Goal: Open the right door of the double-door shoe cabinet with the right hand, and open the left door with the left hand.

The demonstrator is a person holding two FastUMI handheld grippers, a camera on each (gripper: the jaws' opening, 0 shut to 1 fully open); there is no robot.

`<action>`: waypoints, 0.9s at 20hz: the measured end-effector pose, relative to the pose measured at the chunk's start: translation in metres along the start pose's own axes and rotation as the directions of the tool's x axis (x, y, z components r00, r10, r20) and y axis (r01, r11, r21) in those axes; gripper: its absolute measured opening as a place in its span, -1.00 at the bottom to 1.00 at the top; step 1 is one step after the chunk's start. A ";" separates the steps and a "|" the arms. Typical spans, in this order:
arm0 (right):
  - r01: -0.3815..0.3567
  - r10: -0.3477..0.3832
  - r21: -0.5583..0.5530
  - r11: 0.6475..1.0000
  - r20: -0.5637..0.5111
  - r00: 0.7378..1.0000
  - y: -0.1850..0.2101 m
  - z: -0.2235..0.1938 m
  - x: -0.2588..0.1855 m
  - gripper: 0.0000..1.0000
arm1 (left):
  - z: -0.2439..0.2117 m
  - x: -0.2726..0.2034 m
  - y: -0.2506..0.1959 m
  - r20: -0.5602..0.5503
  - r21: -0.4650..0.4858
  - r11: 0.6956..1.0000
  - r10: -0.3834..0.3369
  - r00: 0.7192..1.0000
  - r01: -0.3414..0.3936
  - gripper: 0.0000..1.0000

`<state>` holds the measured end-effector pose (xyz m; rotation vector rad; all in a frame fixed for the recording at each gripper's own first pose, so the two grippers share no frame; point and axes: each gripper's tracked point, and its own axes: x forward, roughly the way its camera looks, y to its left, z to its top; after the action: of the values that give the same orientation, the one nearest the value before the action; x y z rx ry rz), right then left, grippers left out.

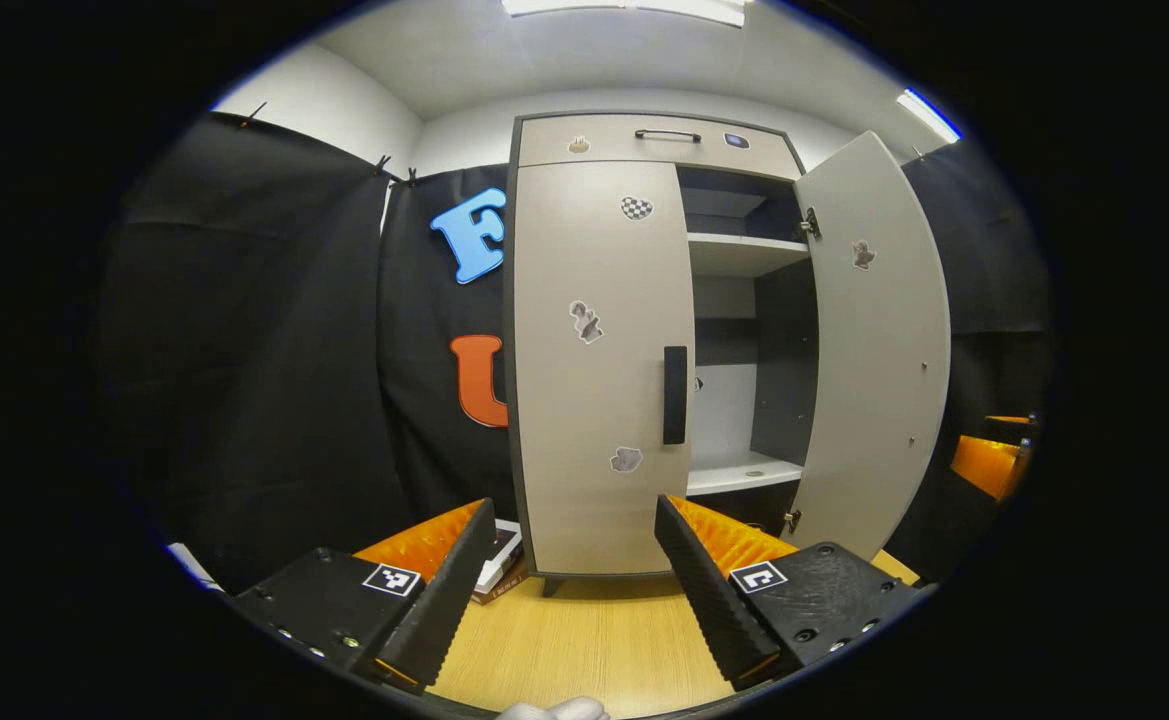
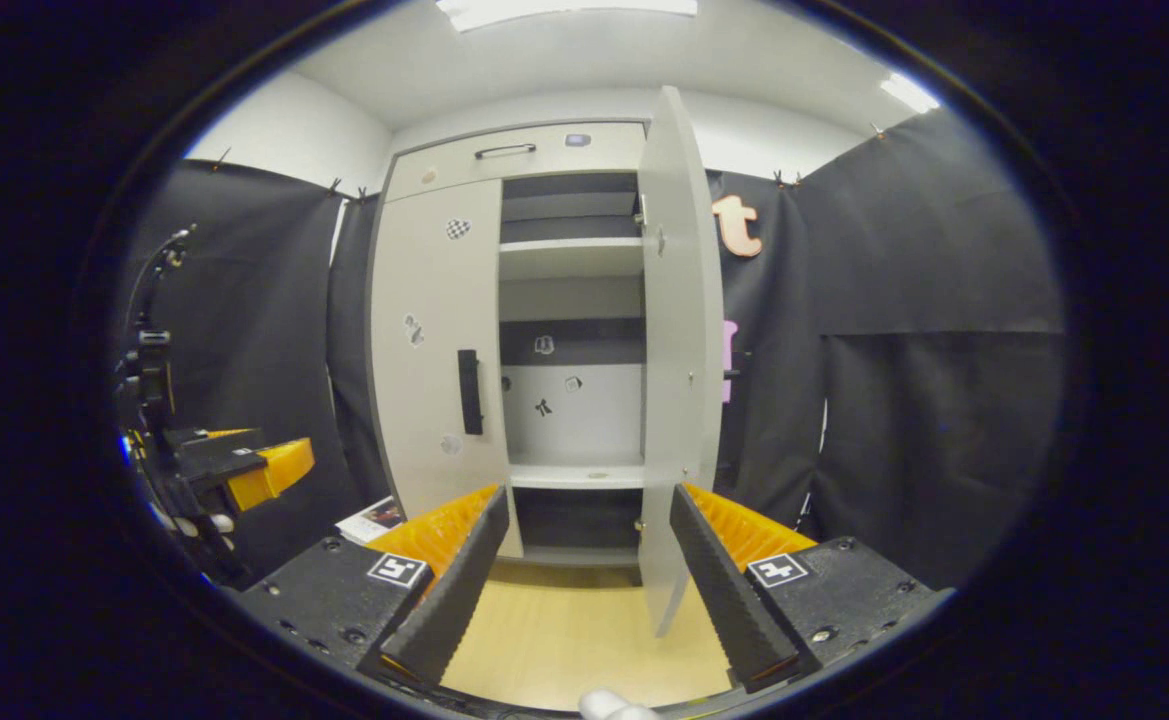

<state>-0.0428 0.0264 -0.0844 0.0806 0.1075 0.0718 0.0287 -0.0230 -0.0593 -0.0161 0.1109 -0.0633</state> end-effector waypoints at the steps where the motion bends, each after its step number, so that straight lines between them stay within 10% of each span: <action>1: -0.002 0.002 -0.004 1.000 -0.003 1.000 0.000 -0.001 0.003 0.99 | 0.002 0.010 -0.007 0.000 -0.004 1.000 -0.013 1.000 0.013 0.93; 18: 0.061 -0.061 -0.025 0.998 0.003 0.998 -0.037 0.012 0.041 0.99 | 0.042 0.206 -0.107 0.074 0.029 0.995 -0.095 0.993 0.093 0.93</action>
<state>0.0017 -0.0079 -0.0794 0.0525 0.1068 0.0120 0.2309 -0.1421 -0.0376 0.0022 0.0340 -0.1585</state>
